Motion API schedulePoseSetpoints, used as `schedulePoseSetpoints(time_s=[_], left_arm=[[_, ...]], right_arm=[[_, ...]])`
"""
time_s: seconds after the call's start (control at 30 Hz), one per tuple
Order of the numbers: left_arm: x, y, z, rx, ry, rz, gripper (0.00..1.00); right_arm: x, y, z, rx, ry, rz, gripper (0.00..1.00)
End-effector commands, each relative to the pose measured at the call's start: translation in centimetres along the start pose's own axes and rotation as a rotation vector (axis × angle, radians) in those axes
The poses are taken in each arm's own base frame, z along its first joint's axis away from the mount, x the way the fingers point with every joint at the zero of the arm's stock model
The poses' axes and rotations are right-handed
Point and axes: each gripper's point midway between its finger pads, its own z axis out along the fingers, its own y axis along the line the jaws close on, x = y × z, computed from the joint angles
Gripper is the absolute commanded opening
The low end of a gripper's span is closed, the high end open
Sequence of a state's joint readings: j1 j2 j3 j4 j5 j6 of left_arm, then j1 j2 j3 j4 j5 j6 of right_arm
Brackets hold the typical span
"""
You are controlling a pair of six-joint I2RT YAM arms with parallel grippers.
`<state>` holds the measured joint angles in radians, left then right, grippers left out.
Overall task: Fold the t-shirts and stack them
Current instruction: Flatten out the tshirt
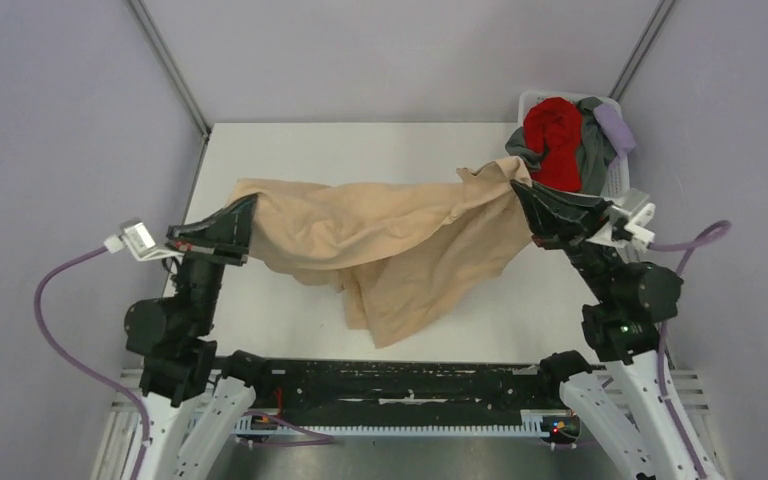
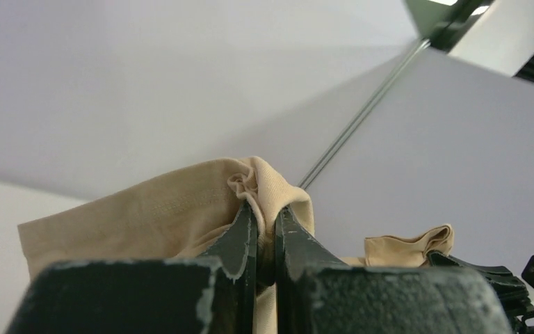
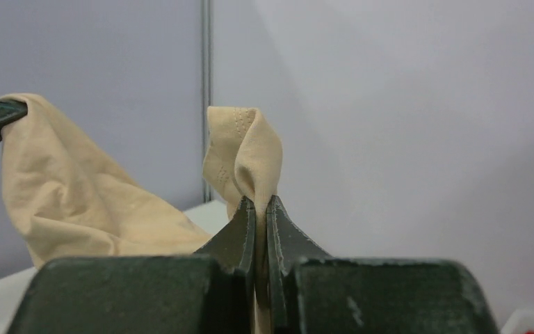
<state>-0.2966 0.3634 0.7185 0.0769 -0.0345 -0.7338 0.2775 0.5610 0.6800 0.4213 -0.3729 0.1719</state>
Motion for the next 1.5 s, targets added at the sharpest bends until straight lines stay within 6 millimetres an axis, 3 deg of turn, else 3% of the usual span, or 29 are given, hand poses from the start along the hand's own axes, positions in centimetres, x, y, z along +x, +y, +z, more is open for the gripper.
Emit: schedulePoseSetpoints(time_s=[0.0,0.13,0.3,0.47,0.57,0.63,0.73,0.83,0.93,1.03,1.07,1.1,1.13,1.17,1.2,1.27,1.3,1.37,1.4,1.47], left_arm=[[-7.6,-6.8,-2.4,0.183,-0.192,0.025,0.02],[-10.9,-10.2,-4.7,0.255,-0.247,0.023,0.02],[-13.4,-13.3,-7.3,0.329,-0.264,0.021,0.02],[-14.7,-14.8,-9.2,0.365,-0.293,0.013,0.02],[-14.4,-14.5,-8.6,0.334,-0.27,0.015,0.02],[-13.6,-13.2,-7.4,0.274,-0.242,0.009,0.02],[-10.4,-9.3,-4.3,0.135,-0.153,-0.038,0.02],[-5.1,-2.2,-1.2,-0.11,-0.049,-0.089,0.09],[1.0,6.2,0.2,-0.392,0.055,-0.099,0.16],[7.6,14.6,-0.2,-0.674,0.179,-0.077,0.18],[9.3,16.6,-0.5,-0.747,0.212,-0.062,0.29],[11.0,18.8,-0.8,-0.819,0.251,-0.033,0.47],[12.0,20.5,-0.9,-0.875,0.273,-0.005,0.79],[13.1,22.3,-1.1,-0.944,0.298,0.029,0.98],[13.8,23.6,-1.0,-0.996,0.326,0.061,1.0],[14.9,25.2,-0.6,-1.075,0.392,0.112,1.0],[15.3,25.6,-0.1,-1.089,0.424,0.13,1.0],[16.1,26.1,0.4,-1.102,0.473,0.151,1.0],[16.4,26.3,0.5,-1.106,0.488,0.156,1.0],[17.1,26.8,0.3,-1.115,0.504,0.153,1.0]], right_arm=[[-10.2,2.8,-0.3,-0.091,-0.186,-0.122,0.0],[-16.9,4.3,-1.6,-0.099,-0.293,-0.2,0.0],[-23.2,5.8,-3.4,-0.096,-0.406,-0.271,0.0],[-26.8,5.5,-3.3,-0.052,-0.458,-0.33,0.0],[-27.1,3.8,-1.8,0.014,-0.439,-0.356,0.0],[-26.0,1.8,-0.1,0.076,-0.407,-0.357,0.0],[-21.9,-2.8,3.3,0.211,-0.302,-0.354,0.0],[-14.2,-7.9,6.6,0.336,-0.137,-0.359,0.0],[-4.9,-11.3,9.2,0.369,0.015,-0.368,0.0],[6.4,-13.5,10.1,0.366,0.182,-0.313,0.0],[9.9,-13.9,10.0,0.368,0.226,-0.277,0.0],[13.9,-14.4,9.9,0.367,0.287,-0.24,0.0],[18.1,-14.6,9.7,0.355,0.355,-0.213,0.0],[20.8,-14.9,9.6,0.357,0.398,-0.195,0.0],[24.3,-15.2,9.6,0.358,0.464,-0.182,0.05],[29.1,-16.5,9.3,0.42,0.606,-0.192,0.28],[30.2,-17.2,9.6,0.448,0.652,-0.209,0.39],[31.1,-17.5,10.1,0.476,0.706,-0.231,0.86],[31.2,-17.4,10.1,0.472,0.71,-0.243,0.98],[30.2,-17.0,10.1,0.479,0.691,-0.255,0.98]])
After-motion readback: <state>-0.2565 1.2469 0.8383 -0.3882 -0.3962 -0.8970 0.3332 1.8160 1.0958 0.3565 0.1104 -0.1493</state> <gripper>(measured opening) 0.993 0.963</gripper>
